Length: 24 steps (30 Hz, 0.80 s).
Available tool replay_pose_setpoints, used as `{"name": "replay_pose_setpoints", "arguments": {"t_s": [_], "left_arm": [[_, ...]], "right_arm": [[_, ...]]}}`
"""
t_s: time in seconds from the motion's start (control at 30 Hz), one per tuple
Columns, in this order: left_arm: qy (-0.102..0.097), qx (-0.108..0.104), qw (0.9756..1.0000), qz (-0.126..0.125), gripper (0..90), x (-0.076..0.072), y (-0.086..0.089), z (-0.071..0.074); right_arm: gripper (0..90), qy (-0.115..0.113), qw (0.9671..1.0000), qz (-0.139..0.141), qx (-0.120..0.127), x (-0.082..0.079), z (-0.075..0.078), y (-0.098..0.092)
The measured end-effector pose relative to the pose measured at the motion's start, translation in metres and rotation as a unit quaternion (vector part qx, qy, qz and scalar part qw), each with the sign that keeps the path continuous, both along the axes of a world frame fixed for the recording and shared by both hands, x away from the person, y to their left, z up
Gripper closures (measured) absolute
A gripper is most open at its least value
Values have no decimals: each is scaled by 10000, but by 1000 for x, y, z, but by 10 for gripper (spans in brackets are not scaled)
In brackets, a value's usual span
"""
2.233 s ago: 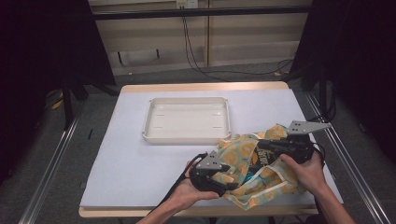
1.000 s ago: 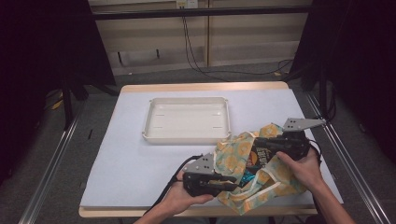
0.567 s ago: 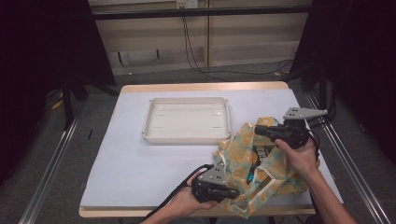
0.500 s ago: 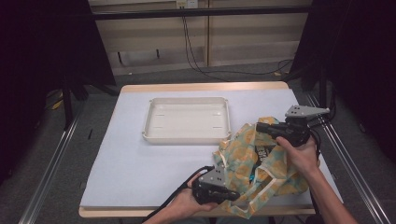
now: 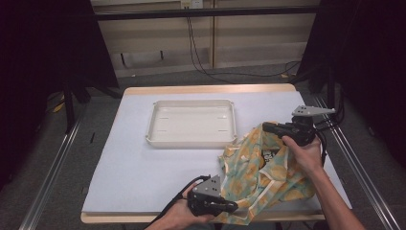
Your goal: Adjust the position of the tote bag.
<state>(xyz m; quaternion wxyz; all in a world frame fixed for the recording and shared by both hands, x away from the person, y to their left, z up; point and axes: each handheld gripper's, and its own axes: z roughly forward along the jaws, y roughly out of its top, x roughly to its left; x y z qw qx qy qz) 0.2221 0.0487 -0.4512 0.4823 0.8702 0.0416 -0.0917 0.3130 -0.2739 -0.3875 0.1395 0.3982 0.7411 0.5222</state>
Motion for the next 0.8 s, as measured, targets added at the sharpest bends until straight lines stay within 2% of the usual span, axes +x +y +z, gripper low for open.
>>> {"name": "replay_pose_setpoints", "arguments": {"t_s": [0.1, 0.13, 0.17, 0.23, 0.27, 0.3, 0.43, 0.47, 0.53, 0.57, 0.6, 0.63, 0.67, 0.73, 0.8], "left_arm": [[39, -250, 9995, 186, 754, 4, 2, 9], [39, -250, 9995, 186, 720, 4, 2, 9], [-30, -332, 9991, 275, 698, 6, 3, 15], [-89, -364, 9987, 336, 680, 8, 4, 21], [-89, -364, 9987, 336, 678, 8, 4, 21], [-120, -455, 9981, 395, 677, 11, 4, 25], [-76, -574, 9971, 501, 658, 18, -1, 28], [-76, -574, 9971, 501, 643, 18, -1, 28], [-17, -601, 9964, 597, 635, 25, -12, 25], [-51, -588, 9966, 579, 634, 28, -16, 24], [-51, -588, 9966, 579, 643, 28, -16, 24], [-41, -551, 9963, 653, 649, 33, -23, 22], [-41, -551, 9963, 653, 656, 33, -23, 22], [-113, -529, 9961, 693, 657, 38, -34, 20], [-132, -517, 9961, 702, 626, 39, -37, 20]], "right_arm": [[809, -78, 9999, 113, -60, -6, 1, 4], [809, -78, 9999, 113, -60, -6, 1, 4], [740, -108, 9998, 87, -106, -12, 3, 4], [685, -132, 9998, 52, -127, -17, 5, 1], [667, -154, 9998, 43, -116, -19, 7, -1], [652, -185, 9997, 3, -126, -21, 8, -4], [652, -222, 9996, 45, -157, -30, 12, -9], [656, -228, 9995, 53, -187, -32, 11, -9], [702, -237, 9994, 79, -219, -37, 10, -8], [794, -238, 9994, 94, -217, -40, 9, -7], [794, -238, 9994, 94, -217, -40, 9, -7], [900, -226, 9991, 257, -236, -46, 7, -4], [900, -226, 9991, 257, -236, -46, 7, -4], [900, -186, 9985, 364, -376, -54, 3, 1], [899, -199, 9985, 365, -364, -56, 2, 2]]}}
